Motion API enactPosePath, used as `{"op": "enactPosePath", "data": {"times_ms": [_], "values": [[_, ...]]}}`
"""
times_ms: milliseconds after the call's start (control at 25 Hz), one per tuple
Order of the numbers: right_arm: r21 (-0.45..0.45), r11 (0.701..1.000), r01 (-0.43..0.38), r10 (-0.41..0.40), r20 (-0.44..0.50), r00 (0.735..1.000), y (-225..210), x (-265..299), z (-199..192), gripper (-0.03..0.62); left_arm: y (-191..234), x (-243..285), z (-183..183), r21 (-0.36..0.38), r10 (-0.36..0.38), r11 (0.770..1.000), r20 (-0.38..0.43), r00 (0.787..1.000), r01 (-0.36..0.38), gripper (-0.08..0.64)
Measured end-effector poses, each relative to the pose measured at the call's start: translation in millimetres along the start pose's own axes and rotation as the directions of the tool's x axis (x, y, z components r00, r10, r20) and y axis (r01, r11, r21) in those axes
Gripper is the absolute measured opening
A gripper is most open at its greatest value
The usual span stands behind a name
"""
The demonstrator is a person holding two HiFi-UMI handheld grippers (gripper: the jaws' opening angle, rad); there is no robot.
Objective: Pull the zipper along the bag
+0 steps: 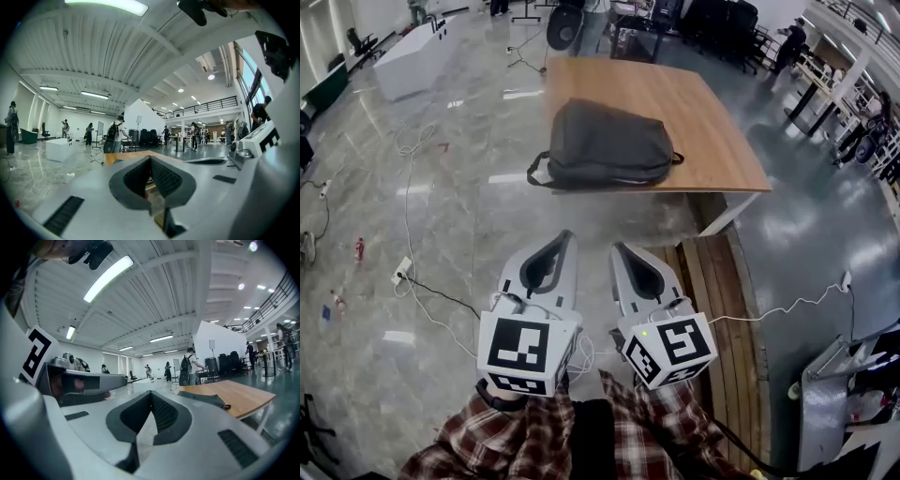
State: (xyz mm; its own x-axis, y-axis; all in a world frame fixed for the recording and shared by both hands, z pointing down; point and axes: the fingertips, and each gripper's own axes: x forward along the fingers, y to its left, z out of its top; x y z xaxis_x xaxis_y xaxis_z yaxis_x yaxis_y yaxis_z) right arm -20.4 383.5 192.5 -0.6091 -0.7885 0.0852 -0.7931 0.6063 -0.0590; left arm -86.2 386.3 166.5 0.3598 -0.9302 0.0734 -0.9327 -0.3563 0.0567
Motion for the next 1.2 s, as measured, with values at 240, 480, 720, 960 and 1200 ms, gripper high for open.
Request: {"op": "enactPosePath", "data": {"times_ms": [240, 480, 720, 960, 1200], "values": [[0.009, 0.996, 0.088, -0.088, 0.029, 0.996, -18.1, 70.9, 16.9, 0.011, 56.2, 51.7, 13.4, 0.02, -0.077, 0.997, 0.003, 0.997, 0.077, 0.011], [0.025, 0.986, 0.164, -0.164, -0.009, 0.986, -50.0, 107.4, 10.4, 0.011, 70.1, 105.0, 7.3, 0.003, -0.159, 0.987, -0.027, 0.987, 0.159, 0.011], [0.028, 0.98, 0.196, -0.195, -0.027, 0.98, -99.0, 150.3, 6.3, 0.011, 82.2, 166.6, -0.8, 0.006, -0.189, 0.982, -0.05, 0.981, 0.189, 0.011], [0.014, 0.985, 0.174, -0.174, -0.026, 0.984, -155.0, 206.4, 12.7, 0.011, 100.4, 241.9, 2.6, 0.008, -0.179, 0.984, -0.044, 0.983, 0.179, 0.011], [-0.01, 0.99, 0.139, -0.139, -0.025, 0.99, -230.1, 267.7, 33.1, 0.011, 107.8, 341.2, 17.5, 0.01, -0.157, 0.987, -0.033, 0.987, 0.157, 0.011]]}}
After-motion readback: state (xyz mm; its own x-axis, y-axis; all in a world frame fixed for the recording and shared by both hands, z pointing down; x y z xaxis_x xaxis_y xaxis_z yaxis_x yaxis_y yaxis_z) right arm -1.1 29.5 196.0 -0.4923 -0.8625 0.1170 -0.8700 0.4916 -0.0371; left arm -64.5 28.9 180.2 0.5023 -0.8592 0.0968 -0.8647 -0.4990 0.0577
